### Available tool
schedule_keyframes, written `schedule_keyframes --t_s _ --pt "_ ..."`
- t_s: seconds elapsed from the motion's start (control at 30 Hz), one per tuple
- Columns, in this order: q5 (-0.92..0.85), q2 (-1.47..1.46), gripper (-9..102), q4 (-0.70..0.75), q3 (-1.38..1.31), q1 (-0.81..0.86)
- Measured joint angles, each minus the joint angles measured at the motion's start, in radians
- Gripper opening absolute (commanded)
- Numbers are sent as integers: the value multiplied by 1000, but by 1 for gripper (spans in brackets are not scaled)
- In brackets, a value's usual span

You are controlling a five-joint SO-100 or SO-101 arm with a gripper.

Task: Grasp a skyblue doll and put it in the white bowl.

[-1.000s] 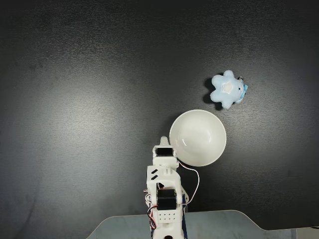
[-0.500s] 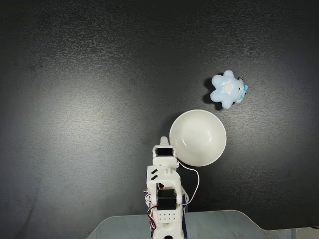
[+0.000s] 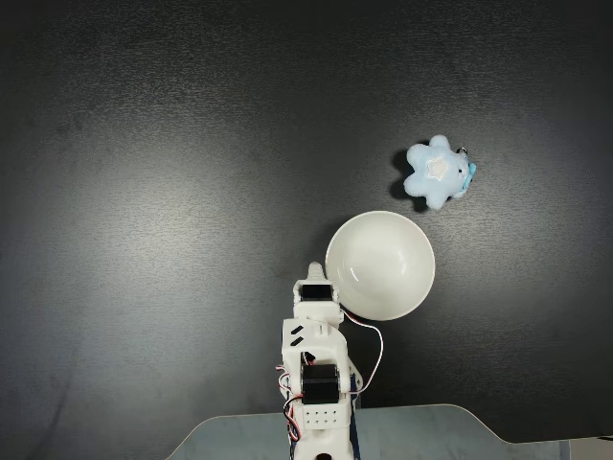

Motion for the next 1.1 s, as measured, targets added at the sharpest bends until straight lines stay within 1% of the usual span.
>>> schedule_keyframes --t_s 0.83,0.93,1.1 --pt "0 -14 0 0 -18 0" --pt "0 -110 0 0 -156 0" --pt "-2 -434 0 0 -566 0"
